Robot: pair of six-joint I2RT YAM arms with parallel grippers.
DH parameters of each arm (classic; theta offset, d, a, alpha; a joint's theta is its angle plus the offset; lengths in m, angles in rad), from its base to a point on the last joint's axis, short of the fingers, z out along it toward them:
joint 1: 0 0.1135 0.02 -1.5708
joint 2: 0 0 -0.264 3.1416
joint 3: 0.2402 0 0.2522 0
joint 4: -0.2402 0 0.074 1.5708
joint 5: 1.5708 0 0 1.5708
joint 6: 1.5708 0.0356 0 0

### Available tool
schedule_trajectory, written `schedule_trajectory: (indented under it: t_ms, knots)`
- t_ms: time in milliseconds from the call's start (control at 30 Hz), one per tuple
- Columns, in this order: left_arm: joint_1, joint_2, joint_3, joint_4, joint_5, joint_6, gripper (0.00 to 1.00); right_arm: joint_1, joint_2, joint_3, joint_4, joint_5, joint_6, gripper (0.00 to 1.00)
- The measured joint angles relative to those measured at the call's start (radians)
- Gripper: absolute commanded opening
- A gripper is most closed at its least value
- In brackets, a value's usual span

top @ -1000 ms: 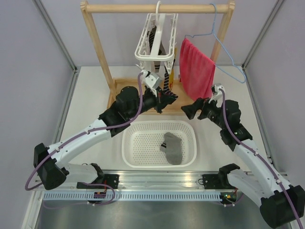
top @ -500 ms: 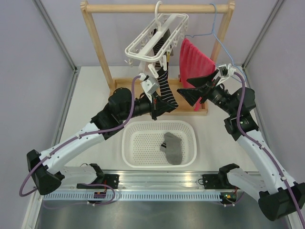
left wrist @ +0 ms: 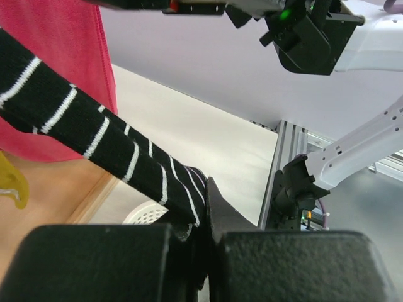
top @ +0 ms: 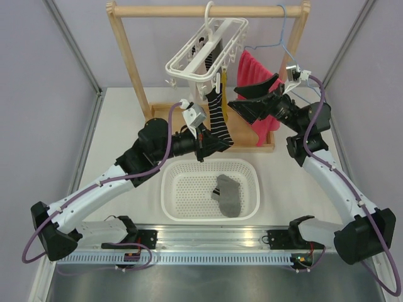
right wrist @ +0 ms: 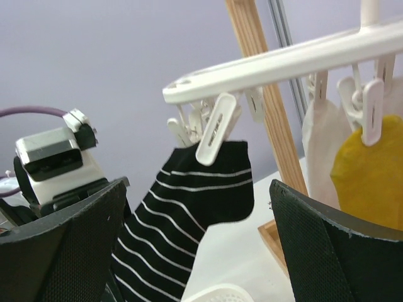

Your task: Remove the socks clipped to the hanger

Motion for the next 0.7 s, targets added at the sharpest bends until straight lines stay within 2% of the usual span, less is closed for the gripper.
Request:
schedule_trajectory:
  t_ms: [333,700]
  knots:
    - [0.002,0.0,-0.001,0.016,0.055,-0.055,0.02,0.0,0.072,0.079,0.087,-0.006,0.024,0.98]
    - [0.002,0.002,-0.001,0.084,0.116,-0.14,0.02,0.0,0.26,0.095,0.357,-0.045,0.205,0.98]
